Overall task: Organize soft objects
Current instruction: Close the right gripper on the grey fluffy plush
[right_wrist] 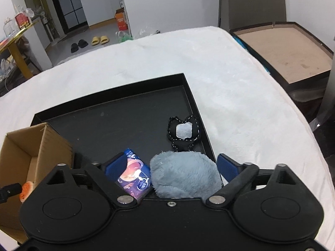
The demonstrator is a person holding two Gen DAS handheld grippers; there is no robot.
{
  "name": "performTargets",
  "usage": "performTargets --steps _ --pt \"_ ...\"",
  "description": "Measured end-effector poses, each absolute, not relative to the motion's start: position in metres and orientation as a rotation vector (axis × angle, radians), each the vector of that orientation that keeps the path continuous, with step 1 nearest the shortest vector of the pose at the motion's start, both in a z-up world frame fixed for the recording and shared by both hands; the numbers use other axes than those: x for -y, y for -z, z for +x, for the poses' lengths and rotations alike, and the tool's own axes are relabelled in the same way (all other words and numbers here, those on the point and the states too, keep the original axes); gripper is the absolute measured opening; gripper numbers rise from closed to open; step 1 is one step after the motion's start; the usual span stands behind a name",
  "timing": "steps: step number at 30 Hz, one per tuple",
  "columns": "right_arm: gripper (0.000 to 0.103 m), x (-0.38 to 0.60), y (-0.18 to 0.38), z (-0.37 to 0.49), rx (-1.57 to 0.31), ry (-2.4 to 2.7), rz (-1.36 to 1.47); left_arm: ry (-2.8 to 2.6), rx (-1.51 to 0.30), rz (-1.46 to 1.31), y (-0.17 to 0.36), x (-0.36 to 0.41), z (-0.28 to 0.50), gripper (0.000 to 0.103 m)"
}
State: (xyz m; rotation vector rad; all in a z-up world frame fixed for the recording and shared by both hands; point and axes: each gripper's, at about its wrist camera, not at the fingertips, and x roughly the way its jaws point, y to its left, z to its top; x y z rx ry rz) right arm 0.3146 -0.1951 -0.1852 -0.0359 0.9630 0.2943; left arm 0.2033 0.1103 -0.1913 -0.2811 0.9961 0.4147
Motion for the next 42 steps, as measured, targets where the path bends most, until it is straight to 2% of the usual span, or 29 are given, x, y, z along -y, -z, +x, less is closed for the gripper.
performTargets --steps 15,19,23,25,29,35,40,42 --pt "0.089 0.189 0.23 0.313 -1.034 -0.239 -0.133 -0.412 -0.992 -0.289 0.192 -0.112 0.202 0.074" --pt "0.079 0.195 0.237 0.311 -1.045 -0.228 -0.131 -0.409 -0.988 -0.29 0.192 -0.112 0.201 0.074" --pt "0.077 0.194 0.238 0.312 -1.036 -0.228 -0.131 -0.406 -0.986 -0.297 0.191 -0.113 0.2 0.074" --pt "0.07 0.193 0.236 0.313 -1.028 -0.226 -0.142 -0.406 -0.98 -0.299 0.189 -0.113 0.199 0.074" --pt "0.068 0.194 0.229 0.312 -1.026 -0.239 -0.125 -0.402 -0.979 -0.297 0.188 -0.113 0.197 0.074" --pt "0.079 0.196 0.23 0.314 -1.058 -0.245 -0.086 -0.392 -0.977 -0.3 0.188 -0.114 0.198 0.074" --pt "0.094 0.194 0.23 0.32 -1.06 -0.233 -0.048 -0.394 -0.982 -0.309 0.189 -0.116 0.197 0.074" --pt "0.095 0.193 0.23 0.323 -1.055 -0.228 -0.033 -0.398 -0.979 -0.309 0.188 -0.117 0.196 0.074"
